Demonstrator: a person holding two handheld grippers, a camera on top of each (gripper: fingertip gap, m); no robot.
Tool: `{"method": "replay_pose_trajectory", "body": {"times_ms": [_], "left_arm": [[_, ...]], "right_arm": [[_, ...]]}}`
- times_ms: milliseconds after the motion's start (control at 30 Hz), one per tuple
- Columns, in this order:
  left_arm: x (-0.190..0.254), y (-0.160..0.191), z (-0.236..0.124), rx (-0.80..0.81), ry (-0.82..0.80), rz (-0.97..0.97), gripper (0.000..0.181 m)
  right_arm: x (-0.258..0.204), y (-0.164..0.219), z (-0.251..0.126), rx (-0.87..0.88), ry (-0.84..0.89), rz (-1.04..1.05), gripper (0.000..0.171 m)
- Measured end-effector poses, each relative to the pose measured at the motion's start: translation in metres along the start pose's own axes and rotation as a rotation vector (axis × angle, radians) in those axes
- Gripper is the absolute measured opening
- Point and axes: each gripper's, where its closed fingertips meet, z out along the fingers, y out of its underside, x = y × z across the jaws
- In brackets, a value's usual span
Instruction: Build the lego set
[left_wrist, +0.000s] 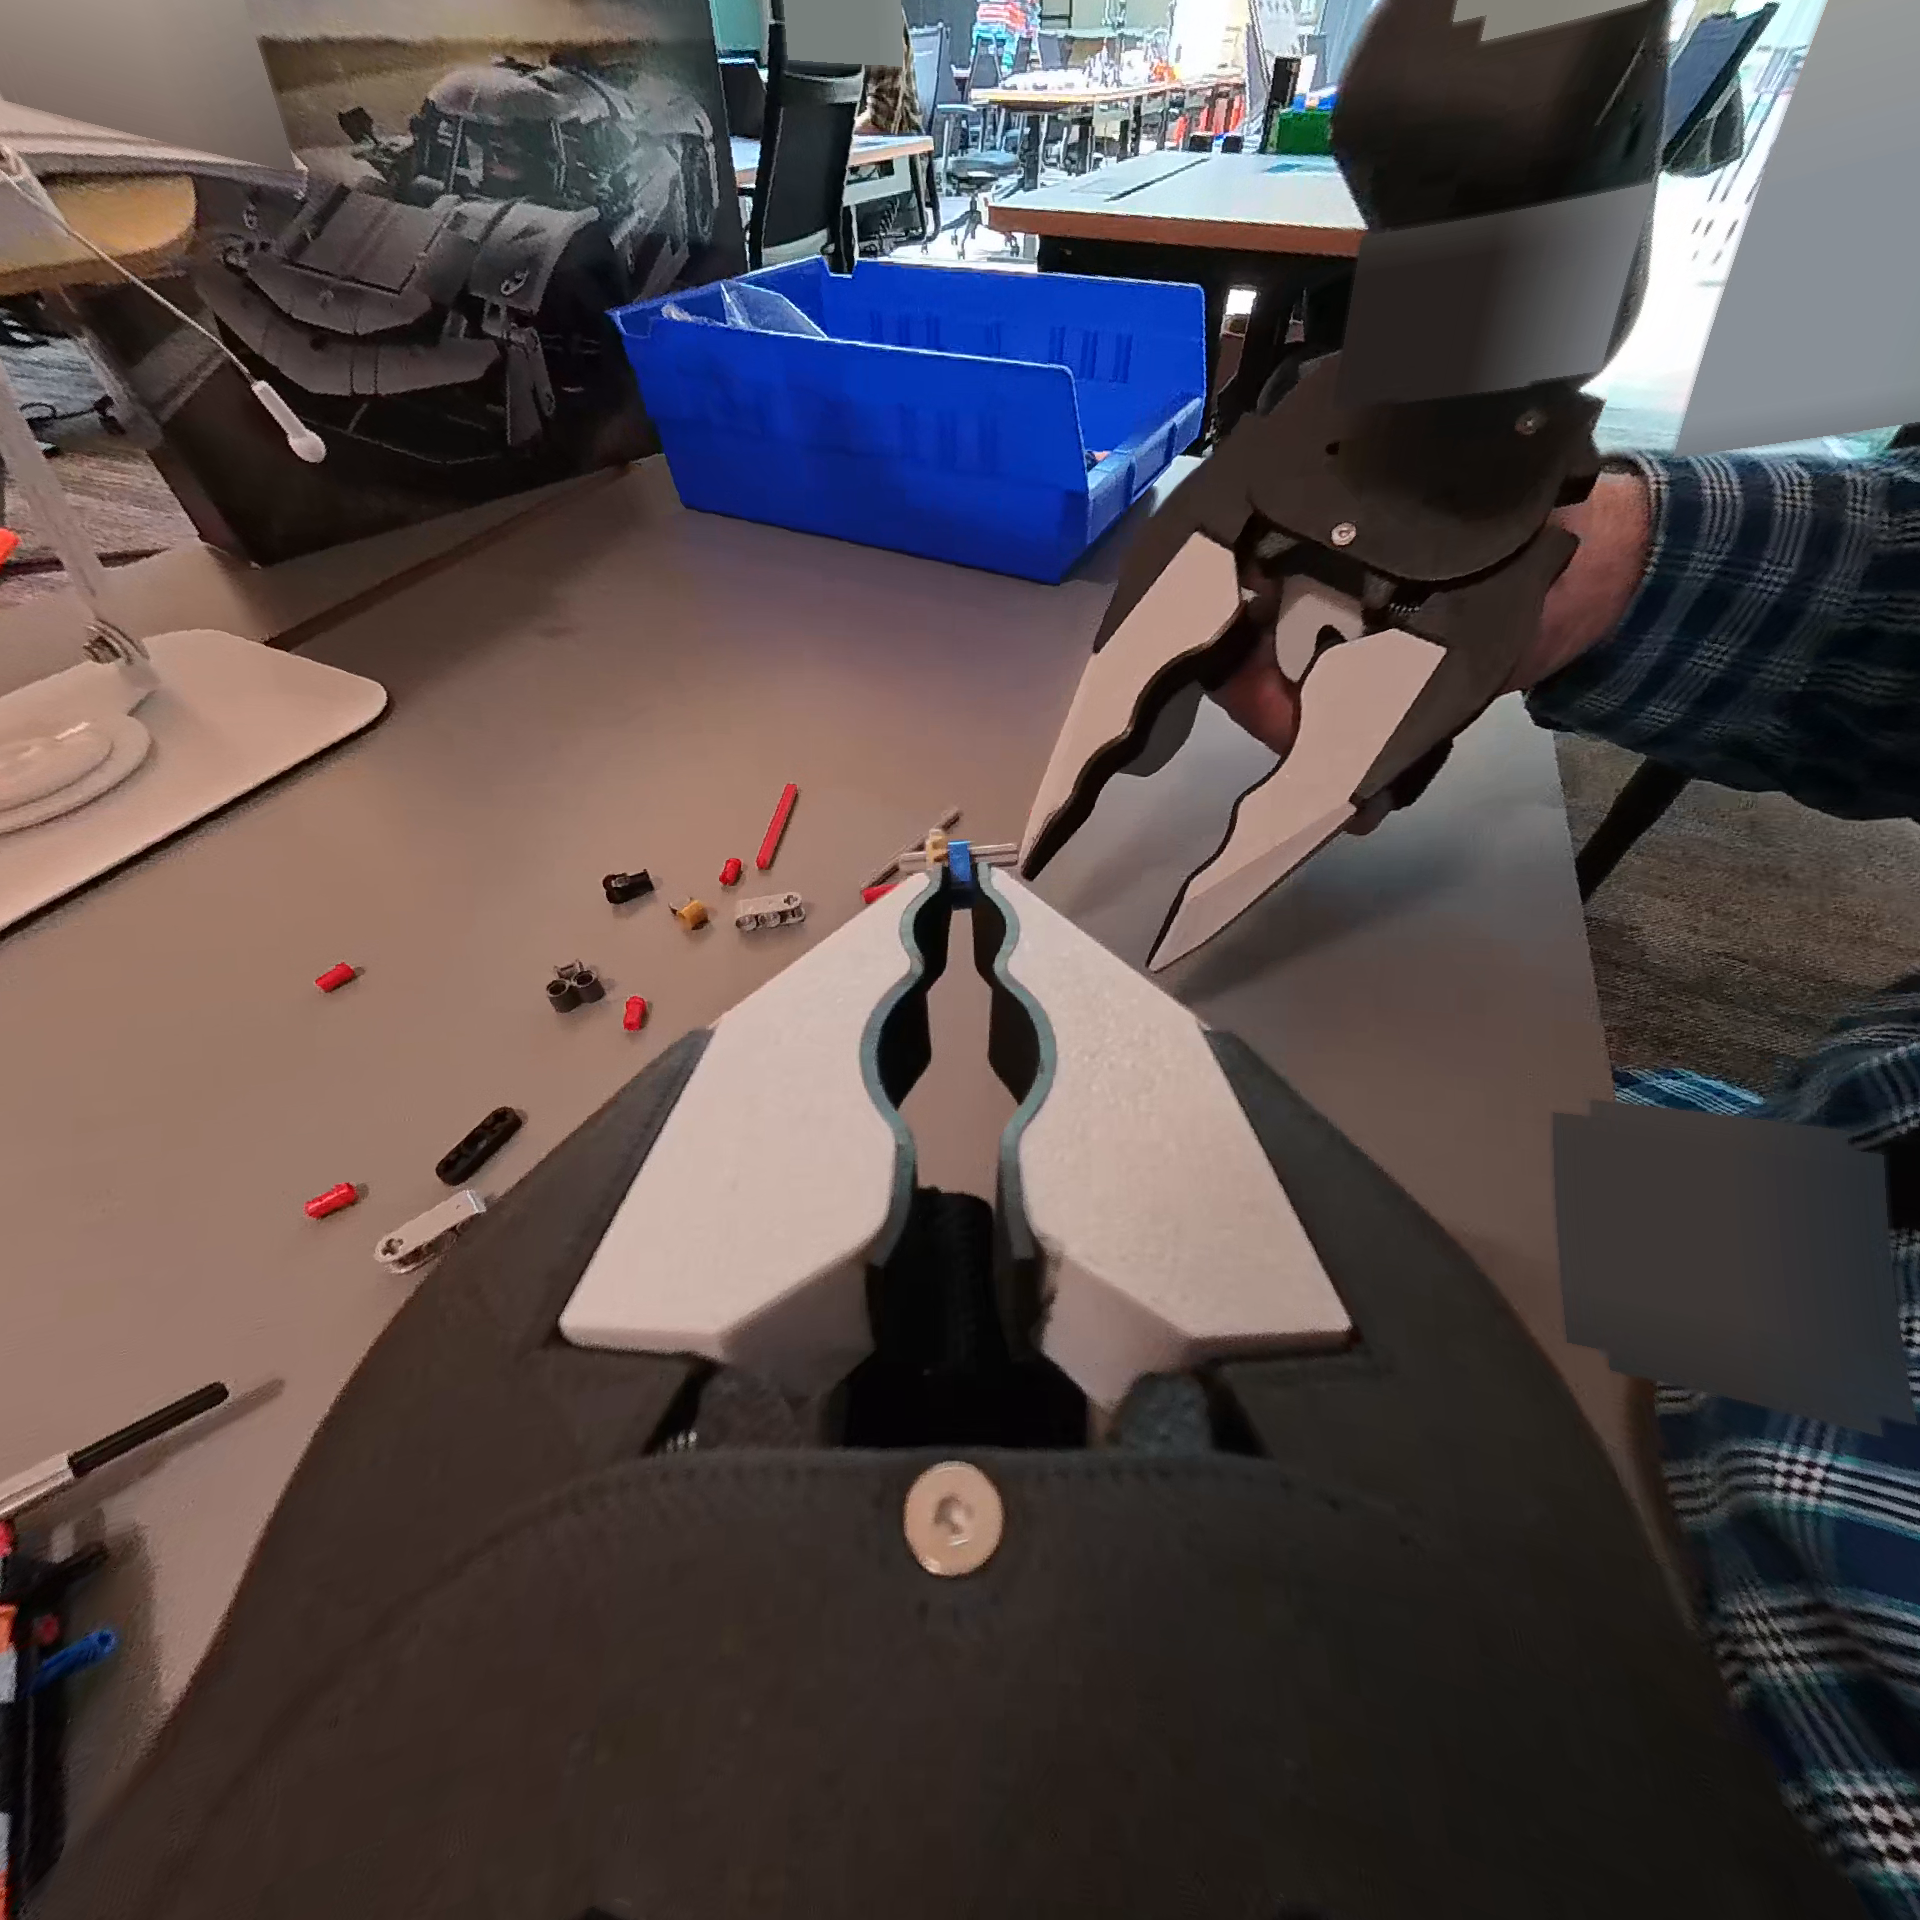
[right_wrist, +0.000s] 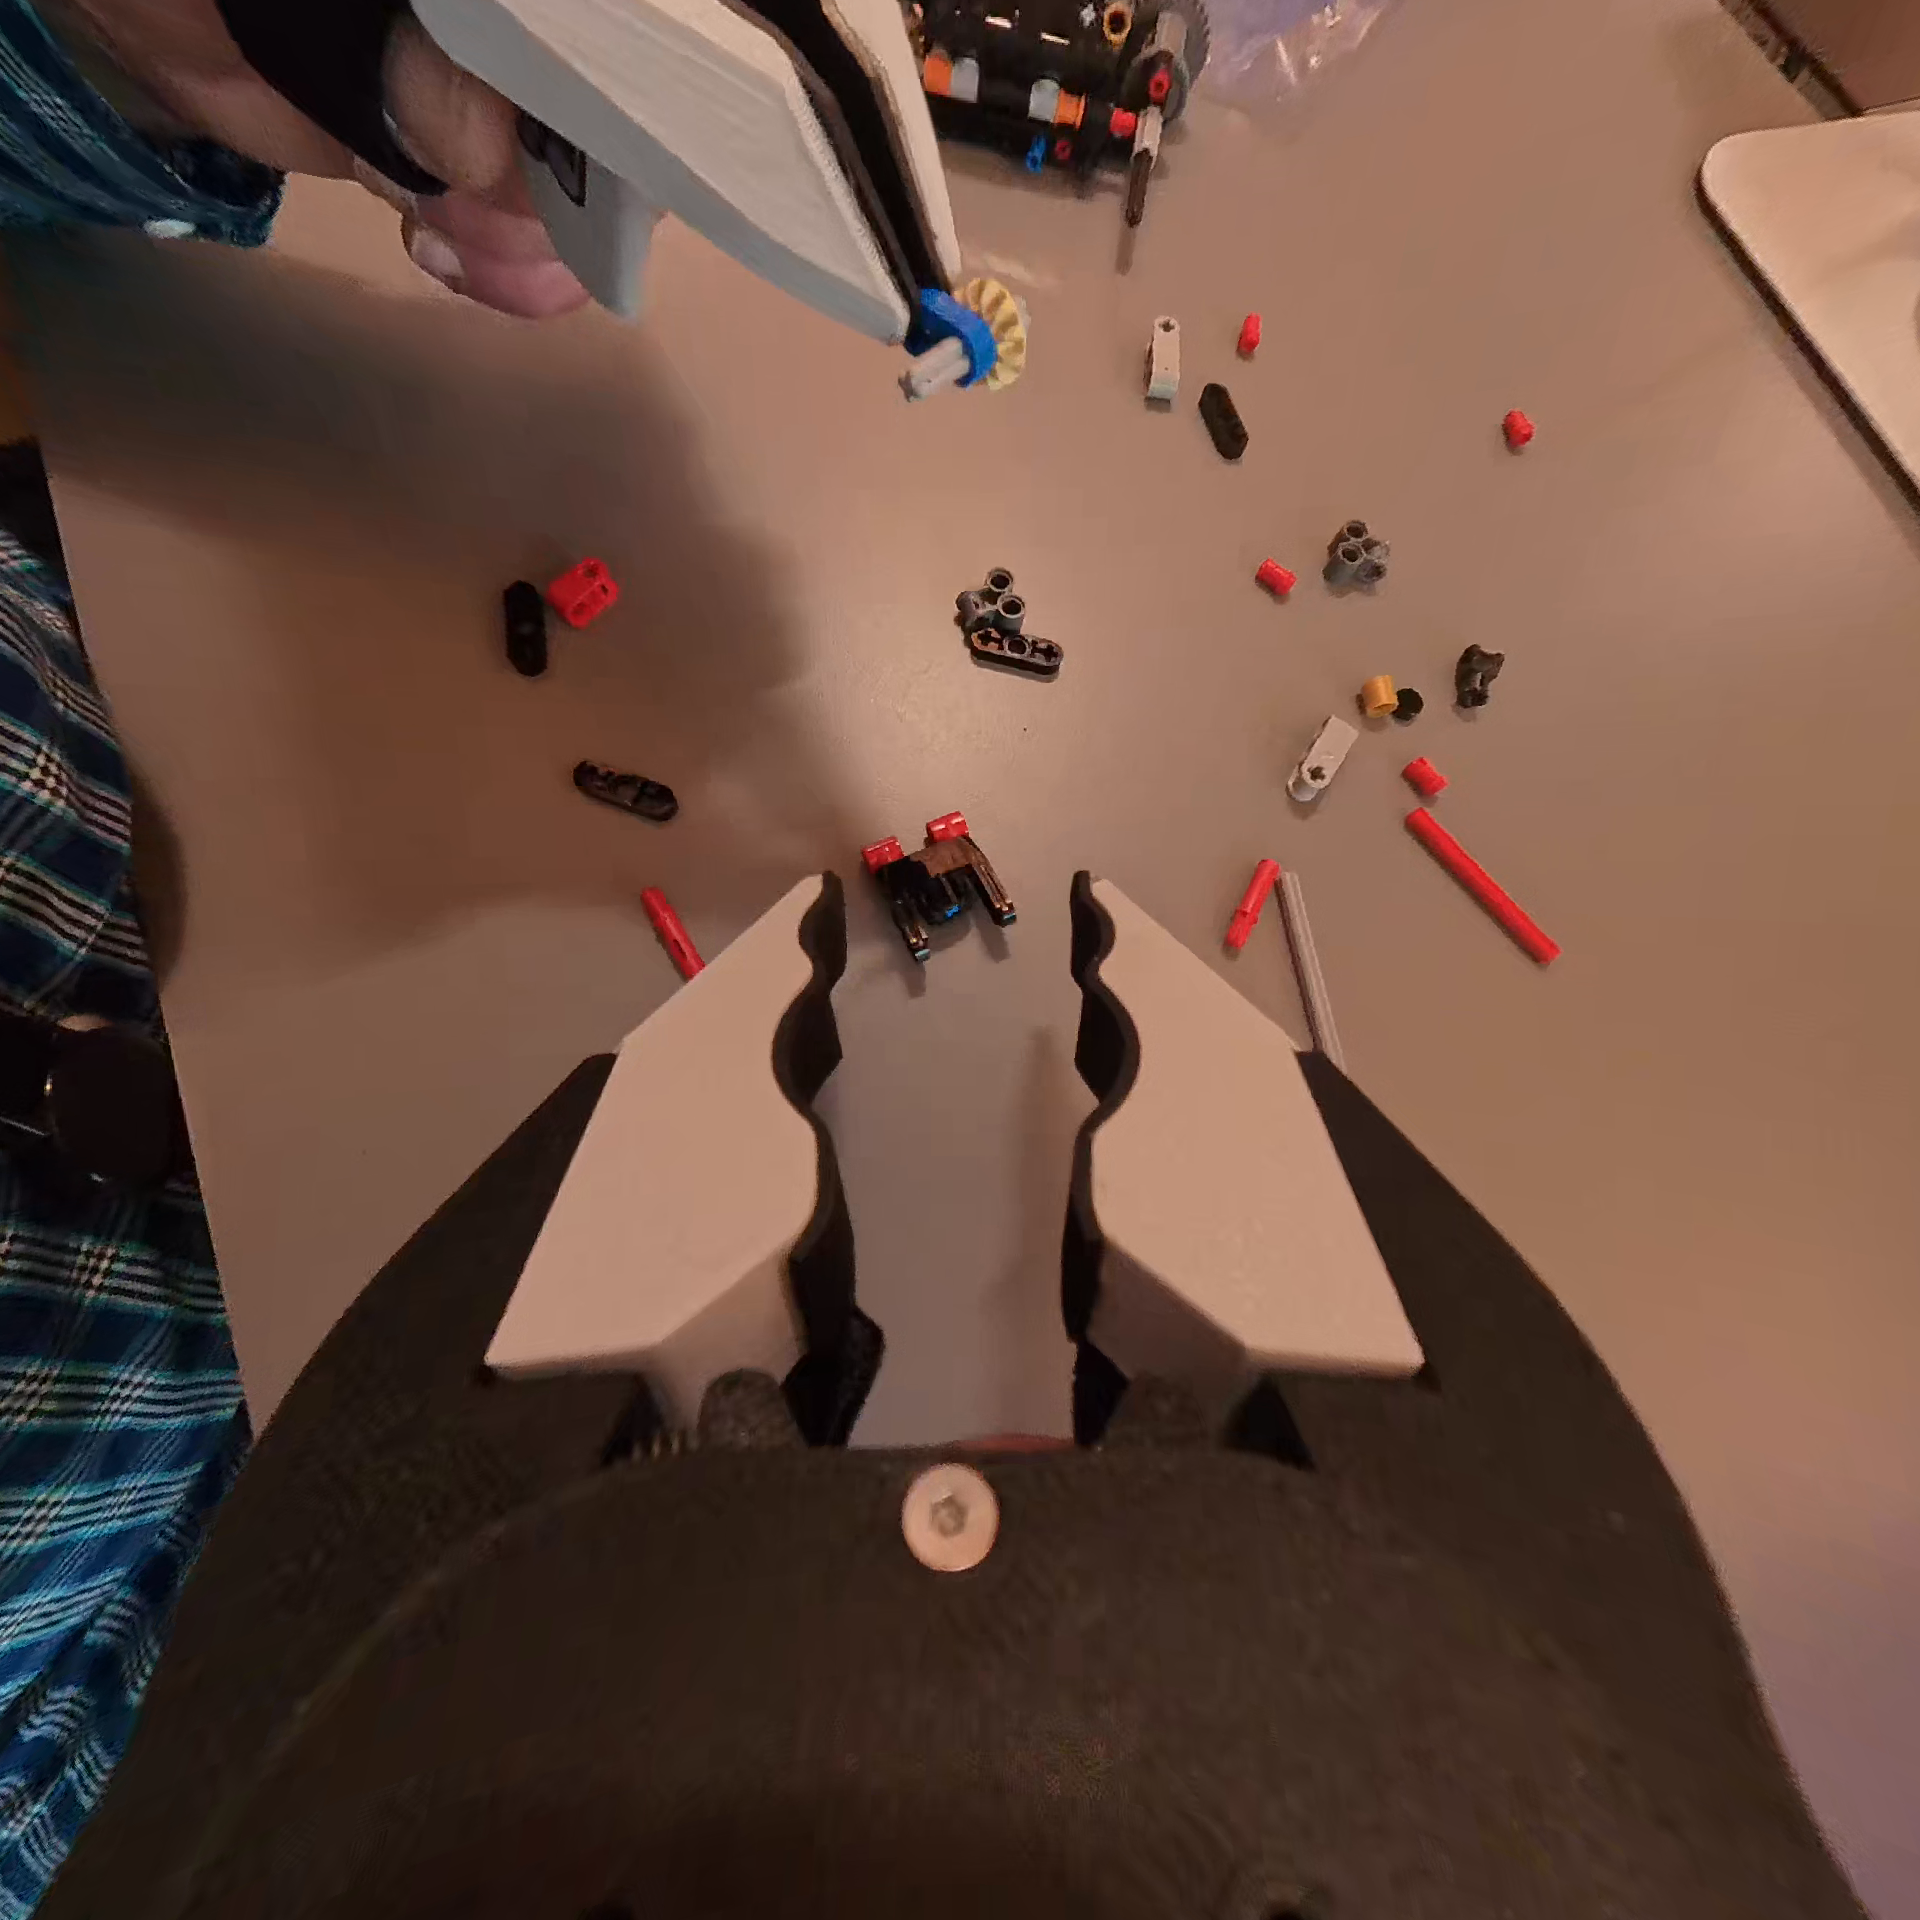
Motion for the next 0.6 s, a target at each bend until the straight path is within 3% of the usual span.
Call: {"method": "replay_pose_trajectory", "body": {"times_ms": [33,600], "left_arm": [[-0.001,0.0,-0.001,0.0,-0.003,-0.004,0.003],[-0.009,0.004,-0.004,-0.018,-0.029,-0.005,0.002]], "right_arm": [[0.002,0.002,-0.001,-0.004,0.011,0.007,0.042],[-0.007,0.017,0.011,-0.118,0.004,-0.041,0.042]]}}
